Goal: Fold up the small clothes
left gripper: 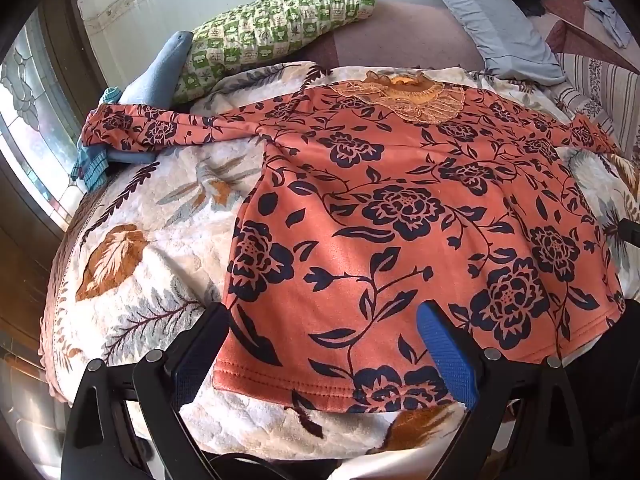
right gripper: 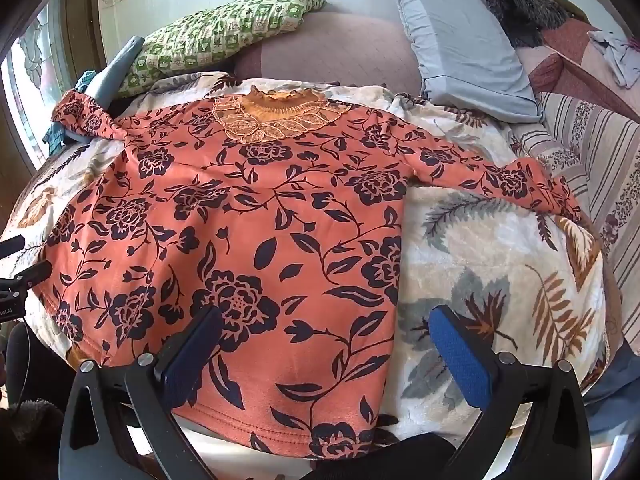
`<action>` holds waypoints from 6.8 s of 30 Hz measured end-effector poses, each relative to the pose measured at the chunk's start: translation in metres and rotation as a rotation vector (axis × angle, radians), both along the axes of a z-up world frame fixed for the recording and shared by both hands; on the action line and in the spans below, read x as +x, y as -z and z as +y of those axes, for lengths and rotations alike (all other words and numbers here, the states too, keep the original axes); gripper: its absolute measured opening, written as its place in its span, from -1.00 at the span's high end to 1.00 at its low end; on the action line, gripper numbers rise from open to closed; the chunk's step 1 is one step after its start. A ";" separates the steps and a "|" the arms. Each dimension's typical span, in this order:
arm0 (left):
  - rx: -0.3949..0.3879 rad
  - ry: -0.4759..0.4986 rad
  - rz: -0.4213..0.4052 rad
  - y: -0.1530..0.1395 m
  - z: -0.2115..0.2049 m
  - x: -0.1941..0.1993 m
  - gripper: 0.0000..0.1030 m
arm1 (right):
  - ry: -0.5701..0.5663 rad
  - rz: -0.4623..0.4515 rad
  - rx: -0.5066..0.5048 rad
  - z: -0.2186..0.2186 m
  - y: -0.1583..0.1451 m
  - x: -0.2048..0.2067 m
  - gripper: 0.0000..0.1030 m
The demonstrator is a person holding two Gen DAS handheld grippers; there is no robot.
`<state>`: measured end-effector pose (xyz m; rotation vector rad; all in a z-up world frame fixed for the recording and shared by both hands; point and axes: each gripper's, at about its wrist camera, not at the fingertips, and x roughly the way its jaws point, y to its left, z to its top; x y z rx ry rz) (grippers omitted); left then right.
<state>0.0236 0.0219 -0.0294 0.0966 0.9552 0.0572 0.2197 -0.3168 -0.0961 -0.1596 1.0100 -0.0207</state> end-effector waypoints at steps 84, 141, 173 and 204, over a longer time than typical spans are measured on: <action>-0.292 -0.474 0.229 0.044 0.138 0.256 -0.71 | 0.789 -0.151 0.263 -0.414 -0.019 0.131 -0.99; -0.265 -0.466 0.254 0.078 0.087 0.345 -0.26 | 0.642 -0.317 0.284 -0.399 -0.028 0.217 0.87; -0.435 -0.361 0.183 0.013 0.147 0.227 -0.28 | -0.236 0.161 0.336 0.180 0.082 0.272 0.13; -0.416 -0.392 0.271 0.100 0.049 0.347 0.65 | 0.489 0.061 0.931 -0.157 0.130 0.211 0.93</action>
